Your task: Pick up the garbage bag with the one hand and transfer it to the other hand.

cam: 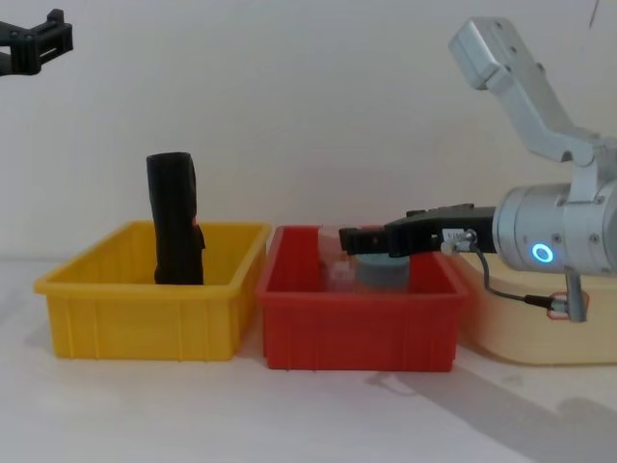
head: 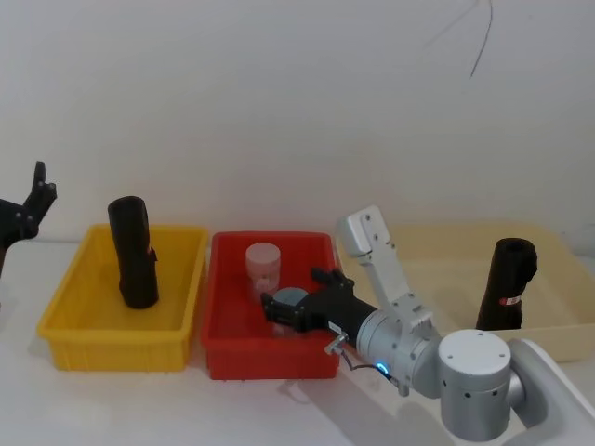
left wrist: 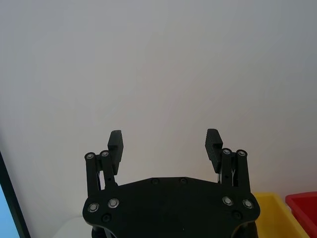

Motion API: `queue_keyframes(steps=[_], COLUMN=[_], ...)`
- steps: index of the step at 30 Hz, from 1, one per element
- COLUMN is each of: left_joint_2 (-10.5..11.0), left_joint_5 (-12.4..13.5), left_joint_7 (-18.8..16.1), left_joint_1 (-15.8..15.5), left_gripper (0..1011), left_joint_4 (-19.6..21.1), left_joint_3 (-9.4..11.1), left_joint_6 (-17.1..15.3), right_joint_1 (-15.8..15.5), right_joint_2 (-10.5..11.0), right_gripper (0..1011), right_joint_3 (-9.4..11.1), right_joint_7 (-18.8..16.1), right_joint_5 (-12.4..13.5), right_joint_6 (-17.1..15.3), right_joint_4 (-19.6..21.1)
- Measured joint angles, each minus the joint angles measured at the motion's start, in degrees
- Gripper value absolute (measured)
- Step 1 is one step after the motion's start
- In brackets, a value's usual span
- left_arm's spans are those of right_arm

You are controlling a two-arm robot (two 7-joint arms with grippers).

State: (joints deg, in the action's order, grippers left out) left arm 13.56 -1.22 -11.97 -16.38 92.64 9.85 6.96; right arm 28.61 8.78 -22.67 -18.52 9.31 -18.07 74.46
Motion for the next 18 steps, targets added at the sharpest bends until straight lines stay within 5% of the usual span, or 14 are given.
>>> queue_keyframes(steps=[18], left_joint_2=[0.01], left_joint_5=[0.01], left_joint_7=[-0.07], left_joint_1=[0.05], left_gripper=[1001], left_joint_4=[0.03], left_joint_3=[-0.07], left_joint_6=[0.00], right_joint_1=[1.48], right_joint_2=[-0.60], right_gripper=[1000], right_joint_3=[-1.19], right_joint_7=[-0.05], right_joint_5=[0.06], right_joint_6=[0.20], right_joint_4=[-2.95])
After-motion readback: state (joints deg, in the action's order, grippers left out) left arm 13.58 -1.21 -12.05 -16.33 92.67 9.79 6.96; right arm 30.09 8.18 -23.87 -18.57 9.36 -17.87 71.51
